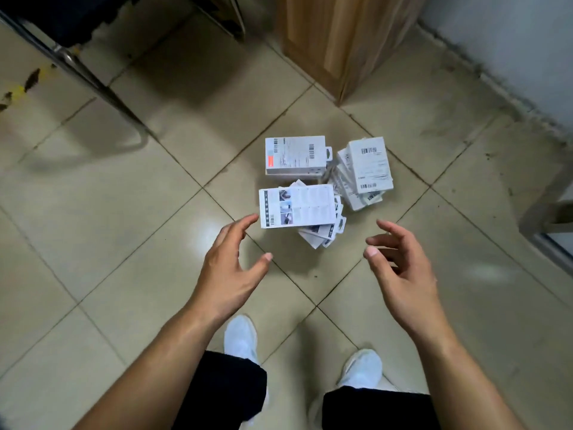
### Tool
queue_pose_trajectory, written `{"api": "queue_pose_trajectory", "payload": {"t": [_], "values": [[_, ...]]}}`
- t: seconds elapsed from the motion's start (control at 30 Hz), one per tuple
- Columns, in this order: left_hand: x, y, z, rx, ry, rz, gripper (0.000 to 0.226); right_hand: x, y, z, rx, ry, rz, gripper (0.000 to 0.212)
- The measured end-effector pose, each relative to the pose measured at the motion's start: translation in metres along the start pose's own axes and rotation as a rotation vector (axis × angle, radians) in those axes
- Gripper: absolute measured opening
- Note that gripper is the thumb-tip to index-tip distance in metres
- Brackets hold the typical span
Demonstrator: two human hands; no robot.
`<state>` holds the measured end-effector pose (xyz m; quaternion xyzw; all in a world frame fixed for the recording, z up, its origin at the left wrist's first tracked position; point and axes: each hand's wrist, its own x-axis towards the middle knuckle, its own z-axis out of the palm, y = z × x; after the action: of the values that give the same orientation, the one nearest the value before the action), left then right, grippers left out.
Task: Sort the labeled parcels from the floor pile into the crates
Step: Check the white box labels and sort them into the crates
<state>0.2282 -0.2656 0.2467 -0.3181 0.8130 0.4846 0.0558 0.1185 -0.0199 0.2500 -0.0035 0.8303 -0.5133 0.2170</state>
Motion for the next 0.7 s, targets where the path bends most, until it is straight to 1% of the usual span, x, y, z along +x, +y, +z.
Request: {"api": "queue_pose_trajectory", "payload": {"t": [0.13,0.2,0.27,0.37,0.43,0.5,0.6,0.63,0.7], "values": [[0.042,-0.041,0.041,0.126,0.012,0.025,0.073,0.039,0.058,0.016,-0.079,-0.008,-0.008,0.047],[0.080,-0.047,0.039,0.205,-0.002,0.001,0.078,0.063,0.070,0.018,-0.173,-0.070,-0.006,0.057],[0.121,-0.057,0.039,0.279,0.003,-0.016,0.078,0.091,0.085,0.022,-0.254,-0.099,-0.031,0.065],[0.165,-0.072,0.046,0.210,-0.006,-0.127,0.077,0.127,0.102,0.034,-0.400,-0.109,-0.100,0.071],[0.177,-0.080,0.055,0.136,-0.062,-0.231,0.079,0.141,0.116,0.041,-0.416,-0.147,-0.071,0.076],[0.186,-0.087,0.062,0.093,-0.088,-0.289,0.080,0.147,0.128,0.047,-0.353,-0.193,0.014,0.081],[0.193,-0.096,0.063,0.058,-0.126,-0.383,0.077,0.147,0.137,0.057,-0.097,-0.225,0.248,0.072],[0.193,-0.098,0.065,0.036,-0.153,-0.412,0.073,0.145,0.138,0.060,-0.012,-0.226,0.325,0.071],[0.192,-0.101,0.071,-0.016,-0.202,-0.427,0.059,0.141,0.139,0.065,0.100,-0.218,0.418,0.069]]}}
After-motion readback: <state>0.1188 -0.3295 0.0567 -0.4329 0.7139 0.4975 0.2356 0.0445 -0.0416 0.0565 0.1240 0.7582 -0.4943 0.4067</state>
